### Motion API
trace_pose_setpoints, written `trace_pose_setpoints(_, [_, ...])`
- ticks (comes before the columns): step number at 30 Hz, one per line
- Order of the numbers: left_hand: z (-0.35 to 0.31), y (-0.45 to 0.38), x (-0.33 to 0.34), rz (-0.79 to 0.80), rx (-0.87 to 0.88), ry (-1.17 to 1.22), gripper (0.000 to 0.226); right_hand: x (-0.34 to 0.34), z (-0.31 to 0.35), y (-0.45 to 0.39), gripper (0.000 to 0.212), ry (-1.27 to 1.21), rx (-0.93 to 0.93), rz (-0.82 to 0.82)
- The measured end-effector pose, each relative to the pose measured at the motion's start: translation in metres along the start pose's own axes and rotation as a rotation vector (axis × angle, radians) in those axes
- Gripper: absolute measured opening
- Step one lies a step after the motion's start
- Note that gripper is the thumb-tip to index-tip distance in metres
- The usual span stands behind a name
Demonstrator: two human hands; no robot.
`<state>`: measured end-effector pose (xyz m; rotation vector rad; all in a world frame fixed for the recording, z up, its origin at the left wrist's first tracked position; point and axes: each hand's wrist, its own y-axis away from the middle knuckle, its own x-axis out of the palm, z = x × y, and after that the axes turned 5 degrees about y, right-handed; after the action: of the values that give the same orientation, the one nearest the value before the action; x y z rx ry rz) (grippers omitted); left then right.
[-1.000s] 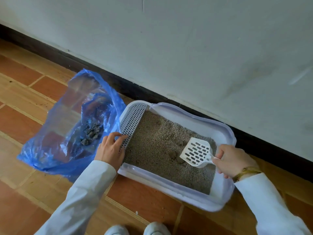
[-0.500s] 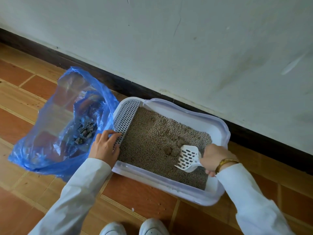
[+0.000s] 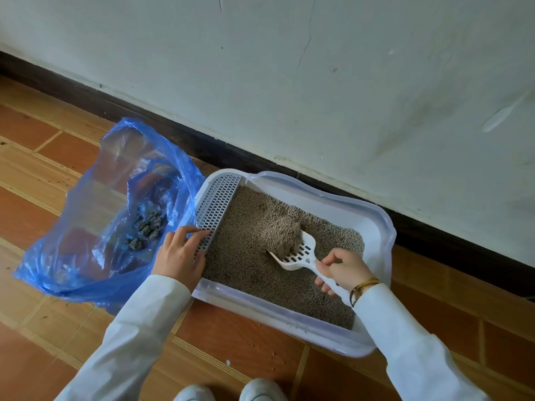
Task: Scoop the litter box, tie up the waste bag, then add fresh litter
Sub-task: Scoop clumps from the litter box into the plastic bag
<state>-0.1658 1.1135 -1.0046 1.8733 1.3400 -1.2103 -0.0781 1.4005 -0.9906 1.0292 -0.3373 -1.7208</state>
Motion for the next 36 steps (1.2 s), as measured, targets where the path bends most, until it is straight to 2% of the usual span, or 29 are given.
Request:
trace_pose_setpoints(7, [0.001, 0.000, -0.001, 0.018, -0.011, -0.007, 0.035, -0.025, 0.006, 0.032, 0.014, -0.090, -0.160, 0.022])
trace_pose_setpoints(10, [0.001, 0.001, -0.002, 0.019, -0.019, 0.000, 0.037, -0.026, 0.007, 0.040, 0.013, -0.050, -0.219, -0.073])
trace_pose_setpoints(22, [0.003, 0.009, -0.005, 0.013, -0.041, 0.050, 0.040, -0.017, 0.020, 0.044, 0.014, -0.146, -0.252, -0.101])
trace_pose_setpoints(30, [0.008, 0.010, -0.006, -0.023, -0.169, 0.092, 0.049, -0.013, 0.032, 0.043, 0.013, -0.107, -0.299, -0.106])
trace_pose_setpoints(34, [0.015, 0.011, -0.012, -0.037, -0.230, 0.075, 0.046, -0.002, 0.044, 0.039, 0.010, -0.021, -0.386, -0.185])
trace_pose_setpoints(36, [0.019, 0.012, -0.014, -0.023, -0.247, 0.065, 0.043, 0.005, 0.053, 0.037, 0.010, -0.075, -0.385, -0.160])
